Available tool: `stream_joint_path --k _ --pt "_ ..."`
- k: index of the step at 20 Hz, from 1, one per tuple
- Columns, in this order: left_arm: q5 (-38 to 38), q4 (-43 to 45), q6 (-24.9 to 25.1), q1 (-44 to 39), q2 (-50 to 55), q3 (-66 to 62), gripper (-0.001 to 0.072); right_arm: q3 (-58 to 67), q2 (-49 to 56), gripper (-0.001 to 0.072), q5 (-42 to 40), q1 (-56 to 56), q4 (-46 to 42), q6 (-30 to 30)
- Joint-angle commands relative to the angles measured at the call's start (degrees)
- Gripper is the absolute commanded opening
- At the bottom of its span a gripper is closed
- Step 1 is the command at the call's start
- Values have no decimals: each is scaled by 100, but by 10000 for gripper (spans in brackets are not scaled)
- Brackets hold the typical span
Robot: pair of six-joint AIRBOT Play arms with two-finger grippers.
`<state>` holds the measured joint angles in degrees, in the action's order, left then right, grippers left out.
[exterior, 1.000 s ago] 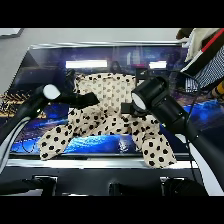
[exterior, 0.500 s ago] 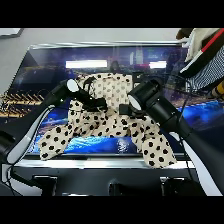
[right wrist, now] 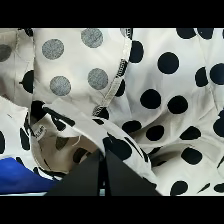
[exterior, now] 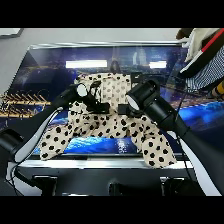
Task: Fold the clothes and pants, and hang the long-sleeved shirts on hangers.
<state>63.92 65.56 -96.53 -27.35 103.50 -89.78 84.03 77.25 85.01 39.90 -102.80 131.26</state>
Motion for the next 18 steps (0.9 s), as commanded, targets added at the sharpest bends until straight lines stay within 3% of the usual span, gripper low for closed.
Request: stream_joint_path --k 1,5,9,13,18 --pt "-26 236 -162 -59 31 -15 7 -2 7 21 -33 7 11 4" --pt "463 319 -166 -7 -55 -498 14 2 4 20 -297 4 -98 -81" --pt "1722 1338 -365 24 -647 -1545 14 374 -94 20 -284 0 -424 -431" --pt "2581 1484 -850 9 -1436 -2367 14 1320 -385 20 -188 0 -439 -1021" --pt "2721 1482 -1593 -210 -2400 -2579 14 2826 -566 20 306 0 -479 -1805"
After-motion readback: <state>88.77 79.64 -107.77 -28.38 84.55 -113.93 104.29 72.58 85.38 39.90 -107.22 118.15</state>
